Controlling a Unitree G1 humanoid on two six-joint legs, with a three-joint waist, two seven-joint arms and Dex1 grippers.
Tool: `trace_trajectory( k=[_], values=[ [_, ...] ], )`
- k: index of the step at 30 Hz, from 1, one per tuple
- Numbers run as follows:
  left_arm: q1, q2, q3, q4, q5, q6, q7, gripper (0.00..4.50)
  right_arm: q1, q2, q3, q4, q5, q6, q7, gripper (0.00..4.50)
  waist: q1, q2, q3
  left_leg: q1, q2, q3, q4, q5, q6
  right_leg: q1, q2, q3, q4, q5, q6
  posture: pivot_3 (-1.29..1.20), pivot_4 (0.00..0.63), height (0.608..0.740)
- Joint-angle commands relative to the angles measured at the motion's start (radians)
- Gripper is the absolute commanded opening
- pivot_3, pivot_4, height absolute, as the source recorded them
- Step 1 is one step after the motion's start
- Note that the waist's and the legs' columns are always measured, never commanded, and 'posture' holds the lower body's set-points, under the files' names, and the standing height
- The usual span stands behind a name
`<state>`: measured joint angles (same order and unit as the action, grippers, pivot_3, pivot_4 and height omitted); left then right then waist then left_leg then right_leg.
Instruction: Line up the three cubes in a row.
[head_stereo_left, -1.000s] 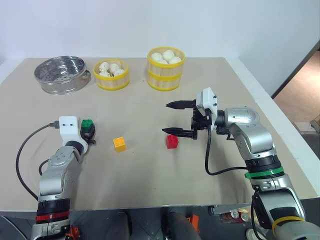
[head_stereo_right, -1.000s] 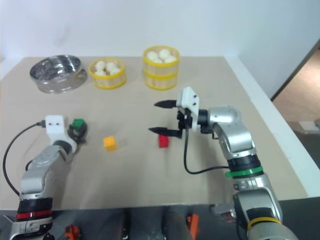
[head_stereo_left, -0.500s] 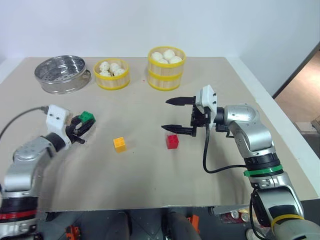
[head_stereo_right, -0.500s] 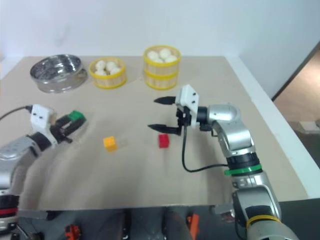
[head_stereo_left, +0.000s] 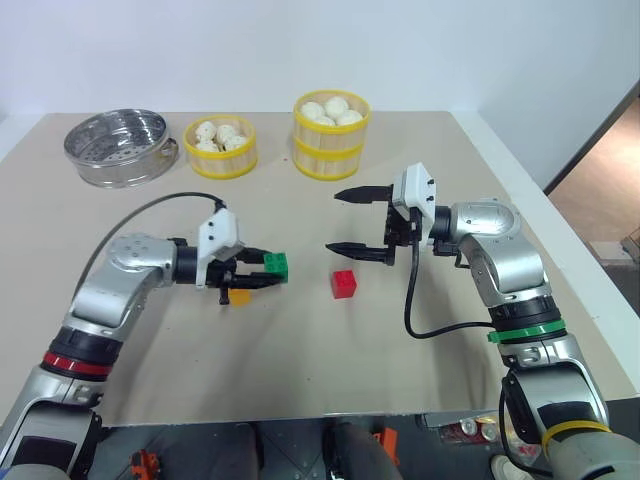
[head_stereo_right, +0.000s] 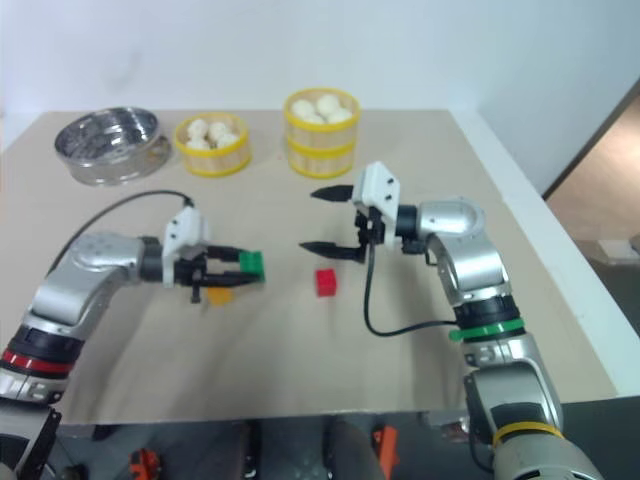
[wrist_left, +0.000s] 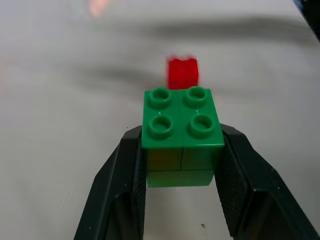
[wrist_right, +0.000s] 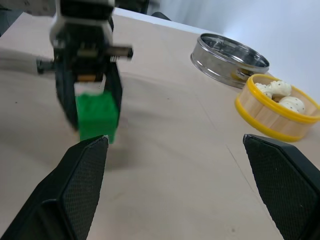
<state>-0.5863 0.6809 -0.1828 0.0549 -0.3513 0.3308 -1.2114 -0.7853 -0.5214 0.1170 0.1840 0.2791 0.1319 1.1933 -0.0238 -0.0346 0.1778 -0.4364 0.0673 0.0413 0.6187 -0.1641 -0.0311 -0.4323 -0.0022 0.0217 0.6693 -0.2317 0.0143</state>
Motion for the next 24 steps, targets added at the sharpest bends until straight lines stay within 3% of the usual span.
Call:
trace_trajectory(
  k=[1, 24],
  values=[
    [-0.043, -0.014, -0.023, 0.023, 0.027, -0.004, -0.026, 1.31, -0.010, -0.014, -0.019, -0.021, -0.003, -0.016, -0.011, 4.50, 0.001, 0.000, 0.000, -0.001, 0.000, 0.000, 0.000, 0.000, 0.000, -0.001, 0.000, 0.000, 0.001, 0.000, 0.000, 0.00, 0.150, 0.740],
    [-0.083, -0.124, -0.113, 0.068, 0.162, 0.048, 0.006, 1.31, 0.019, -0.049, -0.027, -0.043, 0.001, -0.016, -0.017, 4.50, 0.001, 0.000, 0.000, 0.000, 0.000, 0.000, 0.008, 0.000, 0.000, -0.002, 0.000, 0.002, 0.011, 0.000, -0.001, 0.00, 0.150, 0.740]
  ],
)
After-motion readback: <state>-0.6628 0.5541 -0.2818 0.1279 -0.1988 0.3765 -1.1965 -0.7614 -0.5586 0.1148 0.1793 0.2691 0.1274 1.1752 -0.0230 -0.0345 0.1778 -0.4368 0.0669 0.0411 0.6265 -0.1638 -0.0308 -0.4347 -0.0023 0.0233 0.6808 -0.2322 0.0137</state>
